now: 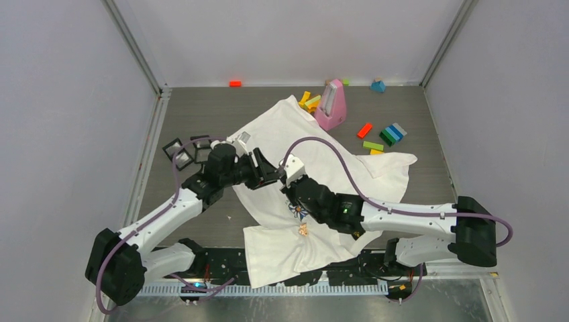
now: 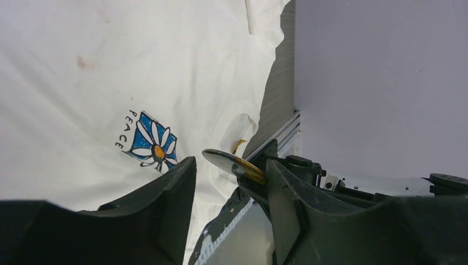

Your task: Pin the brooch onto the clothing

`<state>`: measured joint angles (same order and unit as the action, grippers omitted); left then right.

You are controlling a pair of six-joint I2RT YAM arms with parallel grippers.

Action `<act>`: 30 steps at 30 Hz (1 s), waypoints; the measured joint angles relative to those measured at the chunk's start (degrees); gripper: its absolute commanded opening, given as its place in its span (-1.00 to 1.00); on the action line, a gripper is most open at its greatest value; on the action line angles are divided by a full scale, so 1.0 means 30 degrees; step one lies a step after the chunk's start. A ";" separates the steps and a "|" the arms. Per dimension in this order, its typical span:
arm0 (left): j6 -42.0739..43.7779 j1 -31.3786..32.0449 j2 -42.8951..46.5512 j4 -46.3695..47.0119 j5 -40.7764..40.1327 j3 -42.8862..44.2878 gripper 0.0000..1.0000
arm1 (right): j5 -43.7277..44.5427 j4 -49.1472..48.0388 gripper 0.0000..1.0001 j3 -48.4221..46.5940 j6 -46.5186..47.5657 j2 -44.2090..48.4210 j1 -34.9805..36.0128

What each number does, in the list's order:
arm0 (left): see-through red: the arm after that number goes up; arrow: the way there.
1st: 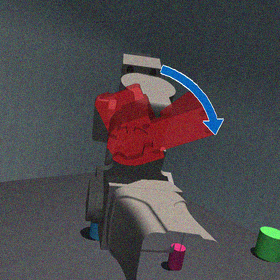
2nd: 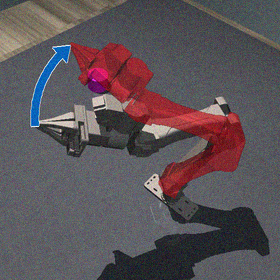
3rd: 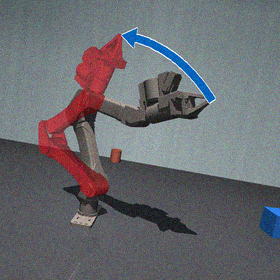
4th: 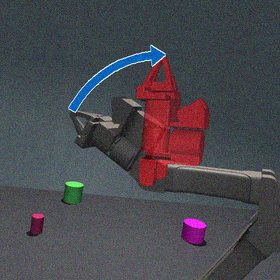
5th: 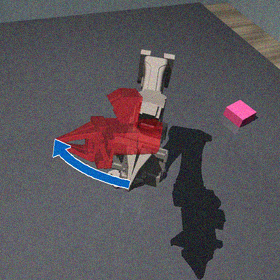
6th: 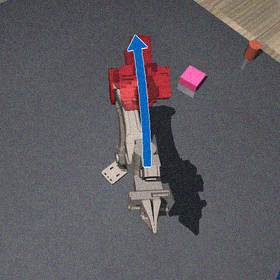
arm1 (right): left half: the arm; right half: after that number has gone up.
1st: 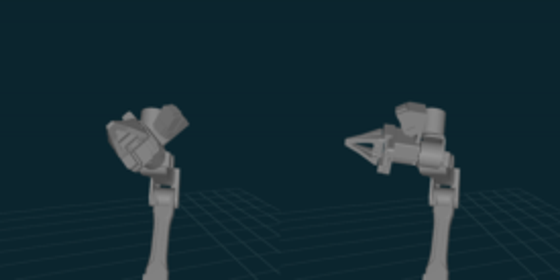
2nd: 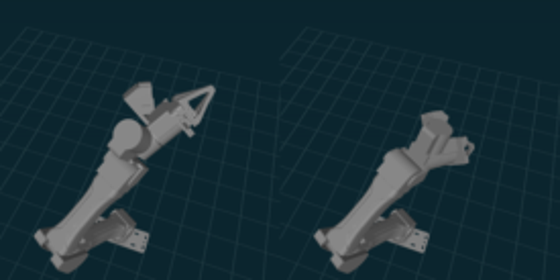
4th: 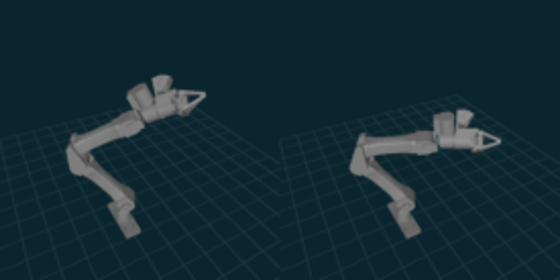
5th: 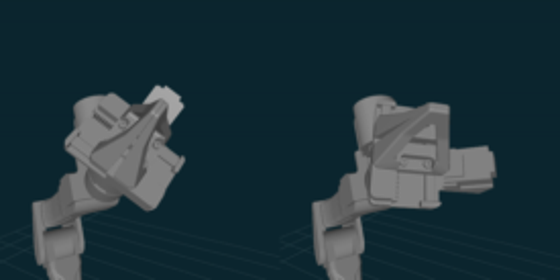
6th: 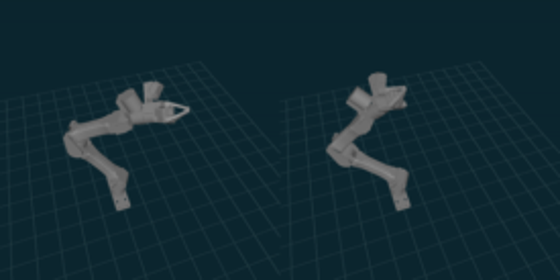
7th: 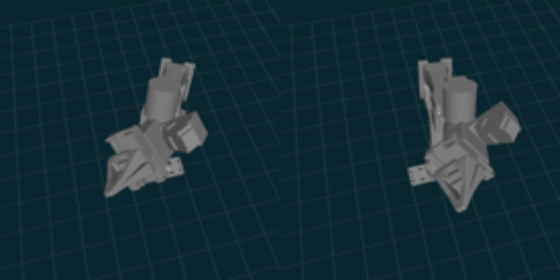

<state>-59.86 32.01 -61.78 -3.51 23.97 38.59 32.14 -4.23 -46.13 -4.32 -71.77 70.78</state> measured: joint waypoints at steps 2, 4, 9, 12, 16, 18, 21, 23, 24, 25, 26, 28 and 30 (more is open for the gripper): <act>-0.0073 0.0146 -0.0226 0.0364 -0.0058 -0.0007 -0.20 | 0.0226 0.0007 -0.99 -0.0146 0.0182 -0.0219 0.0036; -0.0153 0.0262 -0.0386 0.0648 -0.0124 -0.0007 -0.28 | 0.0466 0.0029 -0.99 -0.0197 0.0372 -0.0430 0.0117; -0.0415 0.0517 -0.0780 0.1129 -0.0168 -0.0015 -0.73 | 0.1013 0.0226 -0.99 -0.0204 0.0765 -0.0729 0.0306; -0.0510 0.0648 -0.1027 0.1384 -0.0168 -0.0015 -0.97 | 0.1188 0.0510 -0.98 -0.0211 0.1020 -0.0882 0.0423; -0.0612 0.0721 -0.1450 0.1683 -0.0117 -0.0058 -1.00 | 0.1202 0.0925 -0.80 -0.0211 0.1188 -0.0882 0.0503; -0.0765 0.0721 -0.1661 0.1967 -0.0022 -0.0131 -1.00 | 0.1202 0.1049 -0.63 -0.0211 0.1158 -0.0860 0.0503; -0.0911 0.0721 -0.2055 0.2441 0.0044 -0.0189 -1.00 | 0.0984 0.1100 -0.14 -0.0211 0.0816 -0.0554 0.0503; -0.0911 0.0714 -0.2193 0.2754 0.0087 -0.0189 -1.00 | 0.0736 0.1129 0.19 -0.0211 0.0466 -0.0117 0.0590; -0.0838 0.0699 -0.2200 0.2863 0.0124 -0.0189 -1.00 | 0.0634 0.1173 0.29 -0.0211 0.0255 0.0095 0.0612; -0.0750 0.0663 -0.2200 0.2951 0.0197 -0.0189 -1.00 | 0.0517 0.1275 0.43 -0.0211 0.0087 0.0393 0.0627; -0.0466 0.0532 -0.2200 0.3053 0.0321 -0.0189 -1.00 | 0.0401 0.1588 0.48 -0.0204 -0.0124 0.0787 0.0627; -0.0044 0.0291 -0.2193 0.3082 0.0692 -0.0189 -1.00 | 0.0153 0.2127 0.56 -0.0204 -0.0510 0.1421 0.0568; 0.0525 -0.0328 -0.2186 0.3118 0.1384 -0.0189 -1.00 | -0.0984 0.3060 0.57 -0.0211 -0.1173 0.2280 -0.0044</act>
<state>-58.28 31.03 -68.34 5.85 28.12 38.02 29.19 4.95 -46.76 -7.84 -64.93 70.65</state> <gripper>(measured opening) 0.029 0.769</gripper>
